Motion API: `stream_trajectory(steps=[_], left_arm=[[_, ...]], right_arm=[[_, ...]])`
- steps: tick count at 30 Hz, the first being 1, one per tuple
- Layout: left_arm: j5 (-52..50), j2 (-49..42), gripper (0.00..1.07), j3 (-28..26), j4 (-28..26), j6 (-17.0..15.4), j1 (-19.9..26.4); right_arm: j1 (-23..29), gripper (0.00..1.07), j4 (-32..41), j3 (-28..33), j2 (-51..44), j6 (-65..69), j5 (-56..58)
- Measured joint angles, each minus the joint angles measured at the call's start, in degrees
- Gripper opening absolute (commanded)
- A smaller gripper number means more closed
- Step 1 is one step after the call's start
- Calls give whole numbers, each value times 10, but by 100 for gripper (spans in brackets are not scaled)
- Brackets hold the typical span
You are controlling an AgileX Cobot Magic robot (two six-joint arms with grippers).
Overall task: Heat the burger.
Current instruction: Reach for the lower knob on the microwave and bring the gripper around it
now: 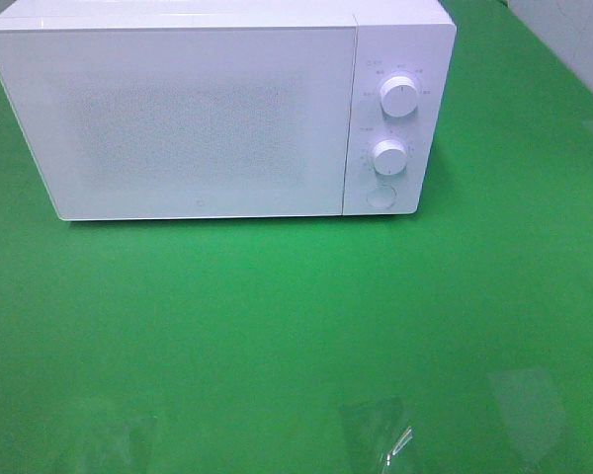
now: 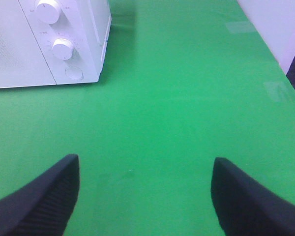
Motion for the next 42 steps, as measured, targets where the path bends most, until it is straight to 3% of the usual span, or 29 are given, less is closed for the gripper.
stream_trajectory(steps=[12,42], left_arm=[[0,0,100,0,0,0,0],[-1,0,100,0,0,0,0]], right_arm=[[0,78,-1,-17,8,-7,-28],[0,76,-10,-19,275,3,-341]])
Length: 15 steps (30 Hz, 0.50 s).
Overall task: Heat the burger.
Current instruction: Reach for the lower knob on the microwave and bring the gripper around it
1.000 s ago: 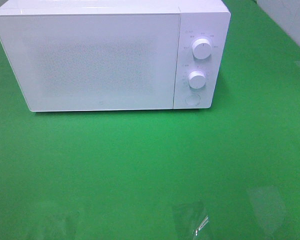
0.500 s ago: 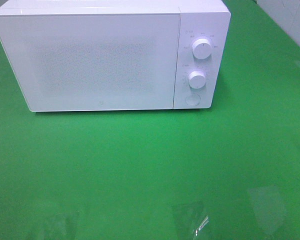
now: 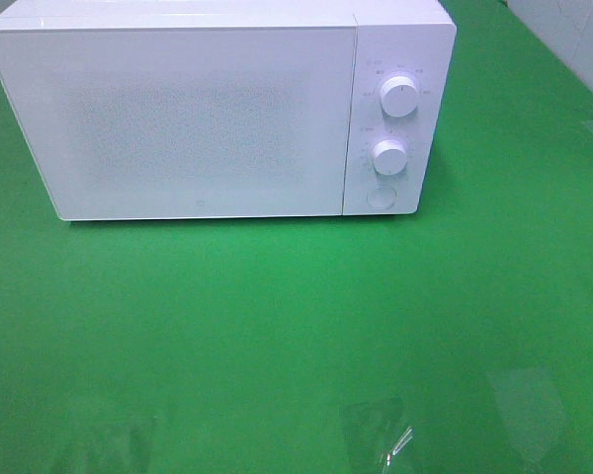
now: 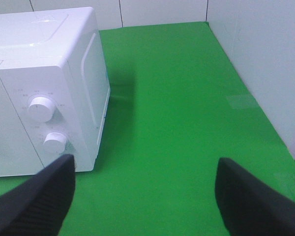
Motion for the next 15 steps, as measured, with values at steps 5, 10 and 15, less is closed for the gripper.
stream_trajectory(steps=[5,10,15], left_arm=[[0,0,100,0,0,0,0],[0,0,100,0,0,0,0],[0,0,100,0,0,0,0]], right_arm=[[0,76,0,7,71,0,-63],[0,76,0,44,121,0,-144],[0,76,0,75,168,3,-220]])
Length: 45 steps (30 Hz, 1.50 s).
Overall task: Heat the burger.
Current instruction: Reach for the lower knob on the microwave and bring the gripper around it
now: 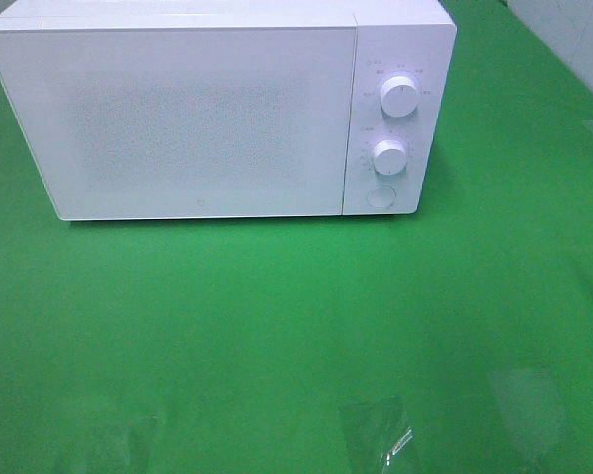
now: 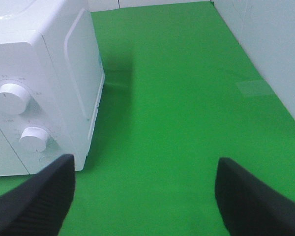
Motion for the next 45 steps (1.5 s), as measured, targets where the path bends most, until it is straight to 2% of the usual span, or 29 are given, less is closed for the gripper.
stream_trajectory(steps=[5,7,13,17,21,26,29,30,32,35,36,39,41,42,45], left_arm=[[0,0,100,0,0,0,0],[0,0,100,0,0,0,0],[0,0,100,0,0,0,0],[0,0,100,0,0,0,0],[0,0,100,0,0,0,0],[0,0,100,0,0,0,0],[0,0,100,0,0,0,0],[0,0,100,0,0,0,0],[0,0,100,0,0,0,0],[0,0,100,0,0,0,0],[0,0,100,0,0,0,0],[0,0,100,0,0,0,0],[0,0,100,0,0,0,0],[0,0,100,0,0,0,0],[0,0,100,0,0,0,0]], right_arm=[[0,76,0,3,29,1,-26],[0,76,0,5,82,2,-81],[0,76,15,5,150,2,-168],[0,76,46,5,199,-10,-231],[2,76,93,5,261,-90,-318],[17,76,131,6,285,-126,-359],[64,76,187,15,313,-184,-418],[64,76,187,15,313,-184,-418],[121,76,259,27,332,-246,-481],[150,76,292,32,339,-266,-511],[180,76,321,36,347,-276,-547],[195,76,332,38,351,-278,-561],[248,76,359,40,367,-285,-605],[248,76,359,40,367,-285,-605],[290,76,400,40,387,-285,-643]])
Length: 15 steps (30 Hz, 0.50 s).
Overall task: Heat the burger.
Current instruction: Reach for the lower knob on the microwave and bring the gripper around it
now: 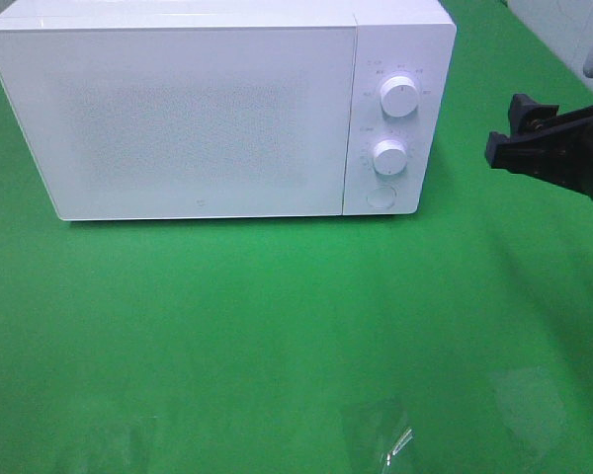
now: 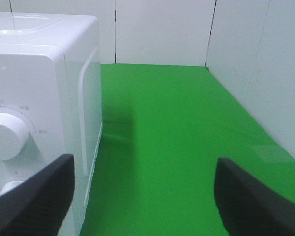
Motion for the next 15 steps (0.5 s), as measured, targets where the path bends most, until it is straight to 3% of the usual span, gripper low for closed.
stream_trajectory(steps=[9,15], left_arm=[[0,0,100,0,0,0,0],[0,0,100,0,0,0,0]], right_arm=[[107,76,103,-1,74,-1,-60],[140,76,125,-23,115,12,-60]])
